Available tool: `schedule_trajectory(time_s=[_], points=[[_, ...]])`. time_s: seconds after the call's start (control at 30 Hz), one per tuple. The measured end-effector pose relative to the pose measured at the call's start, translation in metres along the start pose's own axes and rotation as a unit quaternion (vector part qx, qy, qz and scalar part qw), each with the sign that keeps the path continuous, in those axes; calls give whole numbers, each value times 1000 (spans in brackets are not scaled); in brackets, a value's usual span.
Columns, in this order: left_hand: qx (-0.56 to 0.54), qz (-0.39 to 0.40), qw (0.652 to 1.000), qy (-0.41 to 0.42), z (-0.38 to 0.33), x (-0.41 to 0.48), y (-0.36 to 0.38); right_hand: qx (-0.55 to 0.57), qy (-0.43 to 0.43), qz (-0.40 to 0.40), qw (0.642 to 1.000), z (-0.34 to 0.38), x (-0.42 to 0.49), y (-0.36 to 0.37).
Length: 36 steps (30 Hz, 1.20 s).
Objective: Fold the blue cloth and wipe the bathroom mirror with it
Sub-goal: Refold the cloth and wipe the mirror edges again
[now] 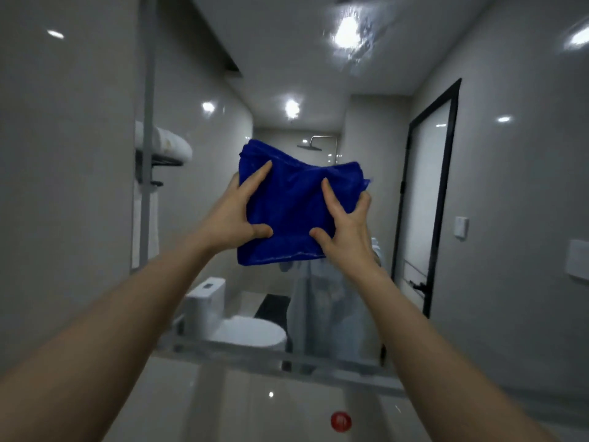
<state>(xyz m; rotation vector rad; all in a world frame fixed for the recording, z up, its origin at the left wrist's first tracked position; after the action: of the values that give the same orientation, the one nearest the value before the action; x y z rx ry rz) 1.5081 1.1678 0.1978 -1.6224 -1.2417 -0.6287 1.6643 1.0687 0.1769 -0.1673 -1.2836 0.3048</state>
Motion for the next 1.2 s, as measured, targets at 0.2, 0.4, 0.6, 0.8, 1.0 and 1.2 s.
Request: schedule_trajectory(time_s=[0.2,0.4,0.6,0.8,1.0,1.2], points=[[100,10,995,-22,48,-1,54,-111,37,62,991,-23,-8,38],[186,-20,982,-1,51,1,54,-123,45,37,991,-22,-8,40],[146,-55,985,77,40,-7,45,-55,15,-59,997,-25,-14,41],[145,-116,964,188,8,6,19,-31,-37,-250,967,-8,-8,19],[163,-37,973,157,5,5,19,20,47,-133,990,-10,-22,9],[-5,81,992,91,-6,-19,23,139,181,-107,968,-7,-74,12]])
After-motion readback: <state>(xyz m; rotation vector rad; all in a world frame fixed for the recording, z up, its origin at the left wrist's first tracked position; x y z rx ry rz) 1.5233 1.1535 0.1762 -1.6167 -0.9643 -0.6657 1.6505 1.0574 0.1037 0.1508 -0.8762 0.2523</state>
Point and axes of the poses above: each hand's wrist, its own x-axis towards the middle knuckle, its own y-axis out of the palm, z = x × y, the point moved 3 cm from there along x, towards the middle knuckle, and after that the axes turned 13 degrees about -z, right-handed, at the moved point
